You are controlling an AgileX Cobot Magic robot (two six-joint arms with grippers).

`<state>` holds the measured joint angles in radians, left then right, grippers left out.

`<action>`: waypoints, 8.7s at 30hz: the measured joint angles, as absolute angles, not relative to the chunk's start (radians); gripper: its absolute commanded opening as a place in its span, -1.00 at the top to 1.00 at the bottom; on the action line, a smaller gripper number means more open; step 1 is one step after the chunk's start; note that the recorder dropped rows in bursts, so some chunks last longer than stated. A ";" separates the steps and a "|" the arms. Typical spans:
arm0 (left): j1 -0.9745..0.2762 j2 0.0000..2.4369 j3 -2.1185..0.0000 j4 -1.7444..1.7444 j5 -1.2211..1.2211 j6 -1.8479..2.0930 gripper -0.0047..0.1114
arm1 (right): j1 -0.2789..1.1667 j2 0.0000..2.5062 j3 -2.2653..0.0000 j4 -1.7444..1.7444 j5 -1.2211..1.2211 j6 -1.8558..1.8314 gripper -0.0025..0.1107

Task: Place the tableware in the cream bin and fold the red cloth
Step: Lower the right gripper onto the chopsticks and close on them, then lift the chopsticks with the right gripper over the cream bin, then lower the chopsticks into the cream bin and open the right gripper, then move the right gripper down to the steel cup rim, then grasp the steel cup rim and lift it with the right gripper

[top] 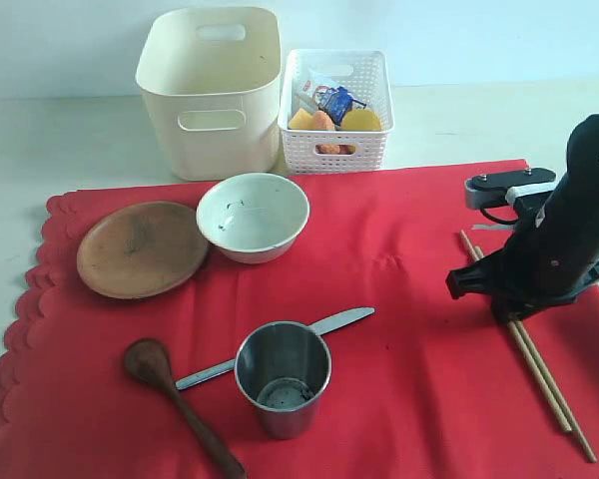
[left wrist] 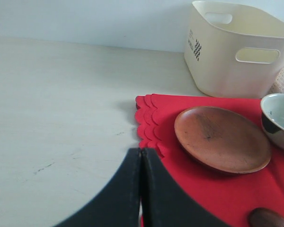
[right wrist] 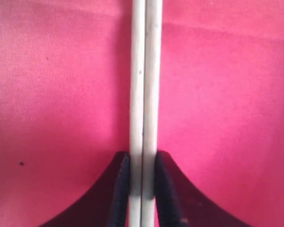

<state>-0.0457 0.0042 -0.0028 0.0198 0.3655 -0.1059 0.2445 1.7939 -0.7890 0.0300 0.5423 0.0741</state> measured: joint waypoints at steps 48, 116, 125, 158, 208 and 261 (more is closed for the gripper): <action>-0.046 0.004 -0.003 0.020 0.366 -0.106 0.92 | 0.452 1.599 -1.289 1.585 0.562 -2.037 0.96; -0.046 0.004 -0.003 0.020 0.366 -0.106 0.92 | 0.647 2.195 -1.976 1.580 0.208 -1.729 -0.11; -0.046 0.004 -0.003 0.020 0.366 -0.106 0.92 | 0.647 2.077 -1.976 0.963 0.421 -1.083 -0.10; -0.046 0.004 -0.003 0.020 0.366 -0.106 0.92 | 0.651 1.904 -1.976 0.250 1.218 -0.298 -0.10; -0.046 0.004 -0.003 0.020 0.366 -0.106 0.92 | 0.689 1.774 -1.169 0.428 1.010 -0.385 -0.10; -0.046 0.004 -0.003 0.020 0.366 -0.106 0.92 | 0.789 1.836 -1.648 0.148 0.893 -0.235 0.96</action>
